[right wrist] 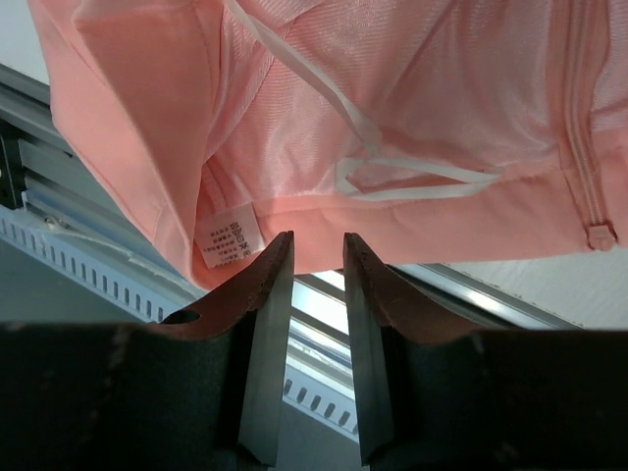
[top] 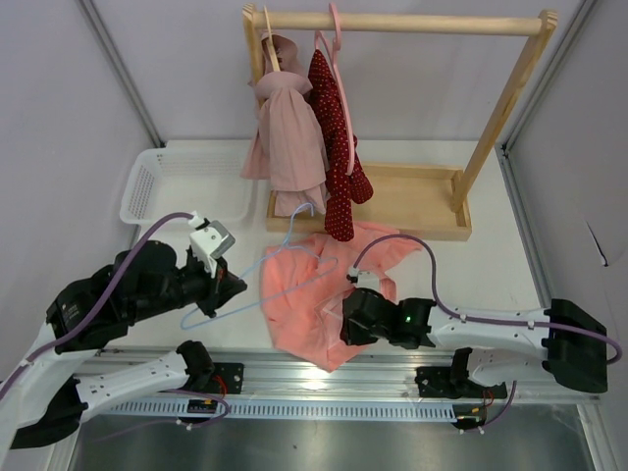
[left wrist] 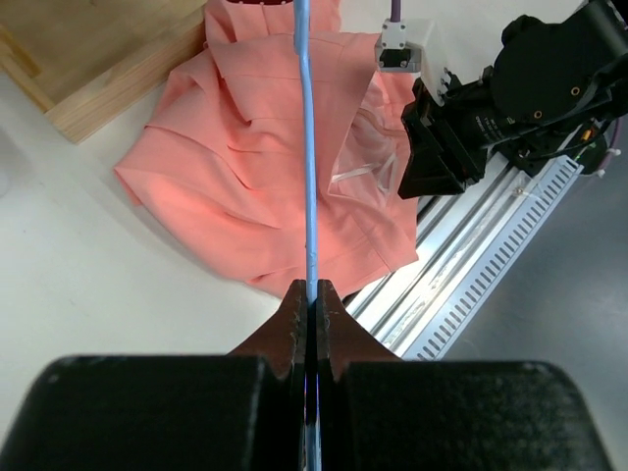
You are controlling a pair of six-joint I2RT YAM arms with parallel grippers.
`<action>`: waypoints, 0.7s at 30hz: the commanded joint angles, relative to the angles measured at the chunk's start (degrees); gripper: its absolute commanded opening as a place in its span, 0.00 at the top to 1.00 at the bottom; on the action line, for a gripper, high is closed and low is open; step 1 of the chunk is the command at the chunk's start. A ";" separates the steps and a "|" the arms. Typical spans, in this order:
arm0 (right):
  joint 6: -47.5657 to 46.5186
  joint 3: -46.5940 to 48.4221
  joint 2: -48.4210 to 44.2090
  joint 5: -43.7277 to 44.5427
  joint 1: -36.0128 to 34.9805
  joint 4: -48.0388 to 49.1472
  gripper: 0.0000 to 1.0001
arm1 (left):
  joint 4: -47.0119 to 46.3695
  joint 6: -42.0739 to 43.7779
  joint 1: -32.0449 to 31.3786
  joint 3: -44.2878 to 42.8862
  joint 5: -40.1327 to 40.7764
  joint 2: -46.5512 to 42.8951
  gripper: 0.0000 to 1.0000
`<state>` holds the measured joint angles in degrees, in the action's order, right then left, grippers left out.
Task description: Place the skirt on the hanger
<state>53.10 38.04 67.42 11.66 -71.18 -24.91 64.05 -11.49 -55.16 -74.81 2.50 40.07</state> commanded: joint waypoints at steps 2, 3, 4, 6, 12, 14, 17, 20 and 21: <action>1.66 0.10 3.15 3.28 -0.45 5.30 0.68 | 2.39 0.76 -0.22 -3.06 2.16 0.88 1.00; 1.48 0.19 3.68 3.72 -0.45 5.57 0.68 | 2.39 0.76 -0.22 -3.15 1.98 0.97 1.00; 1.22 0.19 4.64 3.81 -0.45 5.92 0.68 | 2.39 0.76 -0.13 -3.24 1.98 1.06 1.00; 1.13 0.19 5.61 4.25 -0.37 6.97 0.68 | 2.13 0.85 -0.22 -3.07 1.98 1.15 1.00; 0.60 0.81 10.19 7.06 -0.37 8.56 0.69 | 1.69 0.94 -0.22 -2.98 1.19 1.41 1.00; 0.25 1.15 11.24 8.02 -0.37 8.82 0.69 | 1.69 1.03 -0.22 -2.98 1.10 1.50 1.00; 0.16 1.86 12.38 9.43 -0.37 7.94 0.69 | 1.69 0.94 -0.22 -3.06 0.66 1.58 1.00; 0.16 1.42 12.30 10.48 -0.45 8.29 0.69 | 1.87 0.94 -0.22 -2.80 0.49 1.50 1.00; -0.01 1.25 12.30 10.40 -0.45 8.64 0.69 | 1.87 0.94 -0.22 -2.63 0.40 1.41 1.00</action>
<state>53.32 38.06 79.68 18.22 -71.31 -18.06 67.02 -11.42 -55.16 -75.85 3.33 41.25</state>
